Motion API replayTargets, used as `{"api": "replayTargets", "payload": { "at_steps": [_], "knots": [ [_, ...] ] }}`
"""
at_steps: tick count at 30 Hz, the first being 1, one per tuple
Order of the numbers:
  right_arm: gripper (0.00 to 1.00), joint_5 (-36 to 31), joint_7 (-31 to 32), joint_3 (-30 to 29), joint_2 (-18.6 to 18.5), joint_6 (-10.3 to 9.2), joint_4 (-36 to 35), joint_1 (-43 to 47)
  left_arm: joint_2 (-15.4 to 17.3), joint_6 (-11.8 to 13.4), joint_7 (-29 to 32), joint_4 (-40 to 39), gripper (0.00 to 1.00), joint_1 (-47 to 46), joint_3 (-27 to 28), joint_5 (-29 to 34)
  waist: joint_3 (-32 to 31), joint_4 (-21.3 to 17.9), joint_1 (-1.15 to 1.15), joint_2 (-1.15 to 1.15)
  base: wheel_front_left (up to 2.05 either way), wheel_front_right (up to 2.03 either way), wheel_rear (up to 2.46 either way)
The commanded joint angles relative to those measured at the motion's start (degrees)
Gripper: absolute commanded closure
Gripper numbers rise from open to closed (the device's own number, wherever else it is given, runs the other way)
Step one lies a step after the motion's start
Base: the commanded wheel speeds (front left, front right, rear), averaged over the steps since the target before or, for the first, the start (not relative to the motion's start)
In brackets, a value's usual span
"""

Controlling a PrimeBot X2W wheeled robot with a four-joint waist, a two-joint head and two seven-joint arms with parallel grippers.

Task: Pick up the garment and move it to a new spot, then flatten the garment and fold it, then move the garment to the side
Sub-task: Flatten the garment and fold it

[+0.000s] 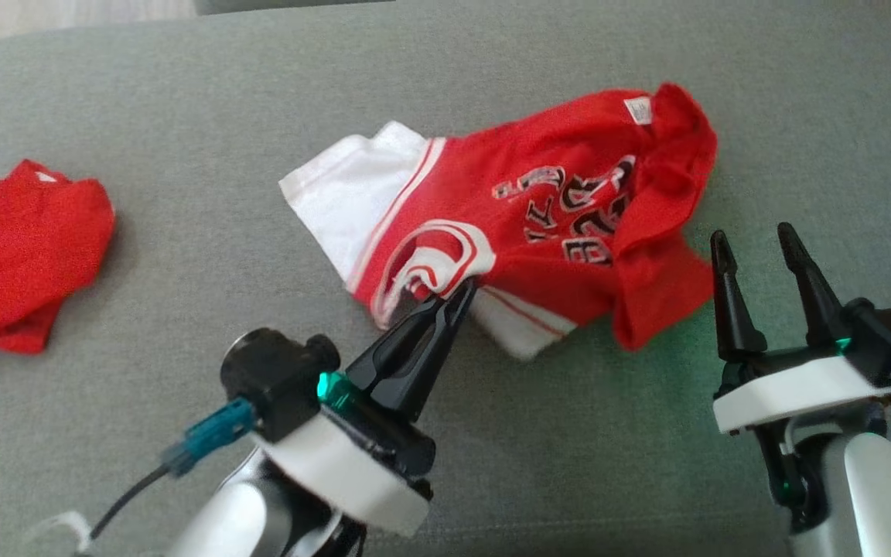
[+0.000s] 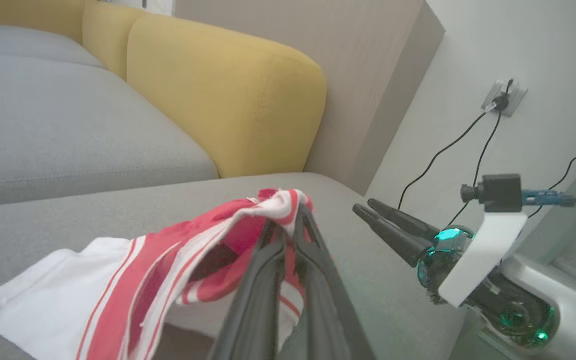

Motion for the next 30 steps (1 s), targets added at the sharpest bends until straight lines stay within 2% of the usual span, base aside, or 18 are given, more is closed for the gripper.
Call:
{"api": "replayTargets", "payload": {
  "at_steps": [1,7,13,17,20,30],
  "knots": [
    [0.0,0.4,-0.3,0.9,-0.1,-0.04,-1.8,0.0,0.7,0.3,0.3,-3.4,1.0,-1.2,2.0,-0.1,-0.4,0.5,0.0,0.0,0.0,0.0,0.0],
    [0.0,0.8,-0.3,-0.1,-0.1,-0.04,-2.1,0.3,2.3,2.2,3.0,-12.4,1.0,0.9,4.0,-2.0,-0.6,1.1,0.0,0.0,0.0,0.0,0.0],
    [0.0,1.7,-0.2,0.2,-0.1,-0.04,-2.4,-0.3,3.2,4.5,3.2,-9.8,1.0,0.7,8.3,-3.0,0.4,0.1,0.0,0.0,0.0,0.0,0.0],
    [0.0,2.0,-0.1,0.8,-0.1,-0.04,-2.3,-1.1,2.4,4.8,1.7,-2.1,1.0,-2.2,11.5,-4.8,1.6,-1.5,0.0,0.0,0.0,0.0,0.0],
    [0.0,2.2,-0.2,1.2,-0.1,-0.04,-2.1,-1.7,1.8,4.6,0.3,6.6,1.0,-5.6,14.1,-6.2,2.6,-3.2,0.0,0.0,0.0,0.0,0.0],
    [0.0,2.8,-1.0,1.9,-0.1,-0.04,-1.4,-3.3,0.6,1.4,-5.6,36.2,1.0,-18.7,18.6,-8.7,6.1,-7.2,0.0,0.0,0.0,0.0,0.0]
  ]
}}
